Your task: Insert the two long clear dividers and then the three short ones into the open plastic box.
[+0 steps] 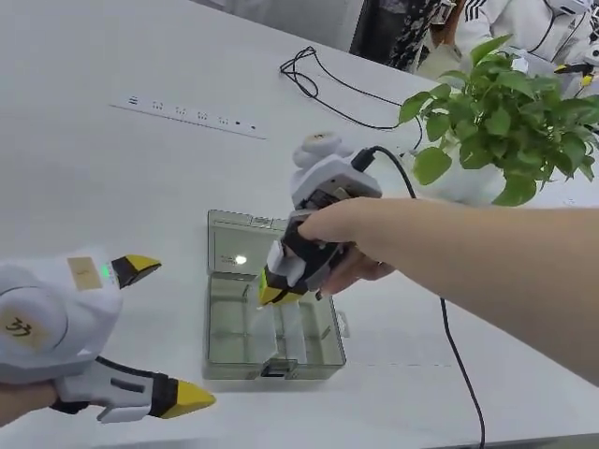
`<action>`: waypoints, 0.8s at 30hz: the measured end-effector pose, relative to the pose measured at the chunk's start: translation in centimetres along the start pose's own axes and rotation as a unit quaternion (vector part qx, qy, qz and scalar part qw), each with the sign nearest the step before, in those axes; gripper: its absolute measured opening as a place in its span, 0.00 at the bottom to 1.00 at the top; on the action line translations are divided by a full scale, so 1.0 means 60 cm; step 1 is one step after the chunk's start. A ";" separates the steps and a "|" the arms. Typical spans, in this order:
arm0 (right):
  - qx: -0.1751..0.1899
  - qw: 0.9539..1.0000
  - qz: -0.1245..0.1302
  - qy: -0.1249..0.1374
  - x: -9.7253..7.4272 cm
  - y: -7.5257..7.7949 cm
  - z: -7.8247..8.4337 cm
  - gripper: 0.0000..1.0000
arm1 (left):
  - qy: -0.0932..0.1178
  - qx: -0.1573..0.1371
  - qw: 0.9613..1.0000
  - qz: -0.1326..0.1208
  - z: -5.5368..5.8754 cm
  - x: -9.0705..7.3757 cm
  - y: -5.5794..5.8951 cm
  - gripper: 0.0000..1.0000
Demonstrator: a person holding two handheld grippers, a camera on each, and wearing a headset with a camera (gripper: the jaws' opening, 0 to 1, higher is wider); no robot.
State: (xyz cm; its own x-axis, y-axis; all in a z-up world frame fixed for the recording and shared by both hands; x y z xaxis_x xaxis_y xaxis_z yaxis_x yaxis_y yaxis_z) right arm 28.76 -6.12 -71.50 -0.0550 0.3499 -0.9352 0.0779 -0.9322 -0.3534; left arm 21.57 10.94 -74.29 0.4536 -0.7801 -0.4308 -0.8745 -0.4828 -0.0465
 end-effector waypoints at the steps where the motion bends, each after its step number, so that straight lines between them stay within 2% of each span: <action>1: -0.004 1.000 0.002 0.000 0.002 0.002 -0.006 0.02 | 0.001 0.000 1.000 0.000 0.000 0.000 0.000 0.99; 24: -0.050 0.998 0.034 -0.001 0.025 -0.011 0.003 0.03 | -0.004 0.003 1.000 0.008 -0.006 0.004 0.008 0.98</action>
State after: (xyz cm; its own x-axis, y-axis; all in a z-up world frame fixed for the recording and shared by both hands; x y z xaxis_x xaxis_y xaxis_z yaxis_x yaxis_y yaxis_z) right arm 28.48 -5.00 -72.67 -0.0488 0.2849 -0.9573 0.1814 -0.9400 -0.2890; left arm 21.34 10.40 -74.10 0.4390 -0.7841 -0.4387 -0.8822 -0.4686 -0.0453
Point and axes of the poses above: the centre of the closed fingertips' face, and the gripper's own axes: x roughly forward along the fingers, y roughly to its right, z roughly out of its underside, the point moved 9 cm from there along -x, roughly backward along the fingers, and after that the axes turned 5 degrees about -z, right-handed, at the moved point
